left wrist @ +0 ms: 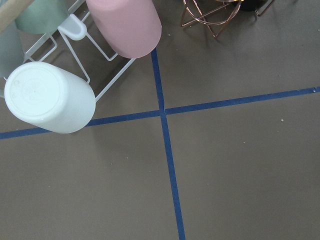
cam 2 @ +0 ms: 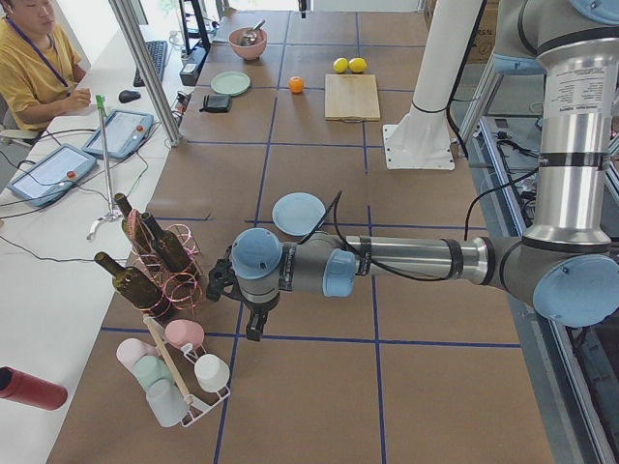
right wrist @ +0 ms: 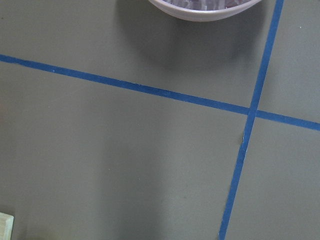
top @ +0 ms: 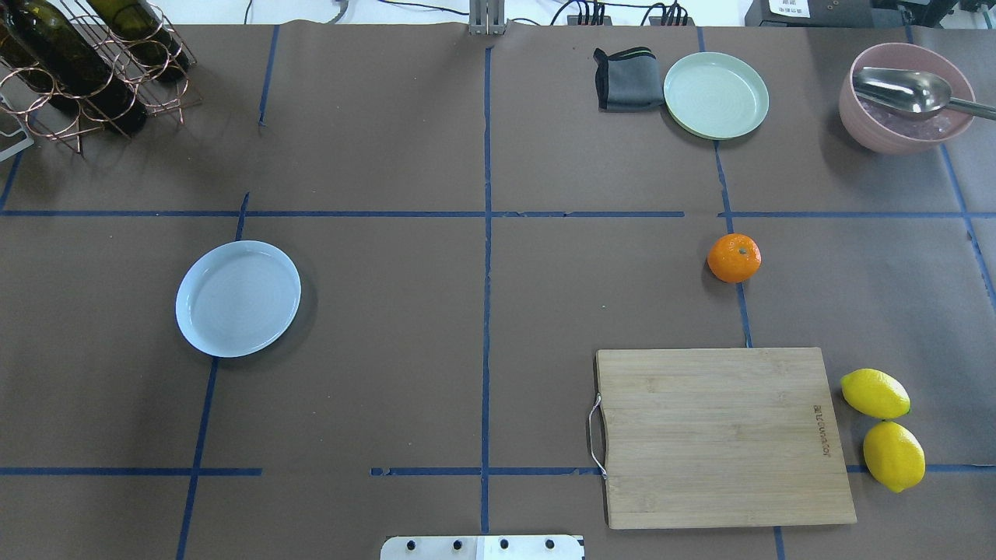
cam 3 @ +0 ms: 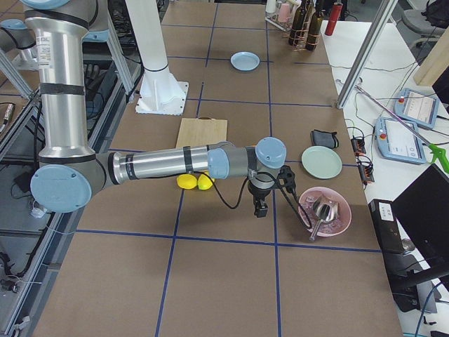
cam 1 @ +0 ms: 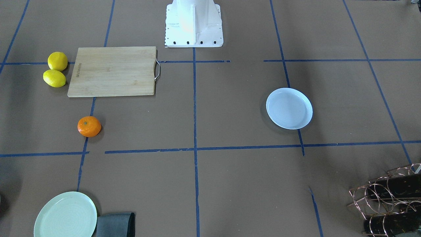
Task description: Pick orange to plate
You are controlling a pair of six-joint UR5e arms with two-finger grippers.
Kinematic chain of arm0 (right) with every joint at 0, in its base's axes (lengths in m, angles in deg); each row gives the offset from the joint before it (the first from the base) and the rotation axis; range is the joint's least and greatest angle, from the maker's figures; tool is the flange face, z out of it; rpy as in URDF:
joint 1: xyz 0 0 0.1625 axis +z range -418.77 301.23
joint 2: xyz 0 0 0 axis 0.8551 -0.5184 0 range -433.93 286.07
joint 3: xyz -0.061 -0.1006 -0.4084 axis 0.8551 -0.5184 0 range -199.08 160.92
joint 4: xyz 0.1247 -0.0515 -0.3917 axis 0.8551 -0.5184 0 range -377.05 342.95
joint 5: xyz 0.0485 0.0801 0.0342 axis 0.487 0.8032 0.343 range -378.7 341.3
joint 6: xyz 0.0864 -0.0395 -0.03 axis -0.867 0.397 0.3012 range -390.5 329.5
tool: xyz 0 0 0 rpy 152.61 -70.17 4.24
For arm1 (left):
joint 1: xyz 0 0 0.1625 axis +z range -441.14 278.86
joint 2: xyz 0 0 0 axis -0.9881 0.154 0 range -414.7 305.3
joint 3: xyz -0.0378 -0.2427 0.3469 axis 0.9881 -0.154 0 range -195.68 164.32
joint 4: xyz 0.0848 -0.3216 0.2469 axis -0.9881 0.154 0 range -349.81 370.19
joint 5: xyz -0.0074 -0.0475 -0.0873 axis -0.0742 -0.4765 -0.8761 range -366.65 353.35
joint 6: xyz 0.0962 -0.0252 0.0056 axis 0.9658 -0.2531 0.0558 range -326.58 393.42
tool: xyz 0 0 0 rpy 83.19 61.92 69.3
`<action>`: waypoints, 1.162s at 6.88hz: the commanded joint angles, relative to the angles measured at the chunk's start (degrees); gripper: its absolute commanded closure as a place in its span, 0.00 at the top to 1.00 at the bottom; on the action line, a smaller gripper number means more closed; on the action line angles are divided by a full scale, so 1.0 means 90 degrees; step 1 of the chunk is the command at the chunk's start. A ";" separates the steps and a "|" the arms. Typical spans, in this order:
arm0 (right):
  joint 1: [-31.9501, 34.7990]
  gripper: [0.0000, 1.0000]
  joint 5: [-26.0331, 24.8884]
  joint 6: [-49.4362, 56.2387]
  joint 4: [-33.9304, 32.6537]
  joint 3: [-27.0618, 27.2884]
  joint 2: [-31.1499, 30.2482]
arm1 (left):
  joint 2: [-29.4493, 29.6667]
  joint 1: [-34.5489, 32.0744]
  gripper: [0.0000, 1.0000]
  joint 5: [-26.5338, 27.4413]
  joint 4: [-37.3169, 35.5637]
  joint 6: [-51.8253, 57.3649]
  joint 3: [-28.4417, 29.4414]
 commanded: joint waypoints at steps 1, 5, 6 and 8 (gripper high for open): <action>-0.0020 1.00 -0.0024 -0.0021 0.0009 -0.0002 0.0031 | 0.0029 0.0020 1.00 -0.0006 0.0205 -0.0060 -0.0121; -0.0049 1.00 0.0425 -0.0099 0.0018 0.0018 0.0060 | 0.0195 0.0050 1.00 0.0013 0.0477 -0.0012 -0.0025; -0.0117 1.00 0.0415 -0.0070 0.0115 -0.0050 0.0041 | 0.0079 0.0060 1.00 -0.0219 0.1031 -0.0002 0.0091; -0.0215 1.00 0.0396 -0.0089 0.0709 -0.0128 -0.0153 | -0.0039 0.0749 1.00 -0.0629 0.2477 -0.1860 0.0210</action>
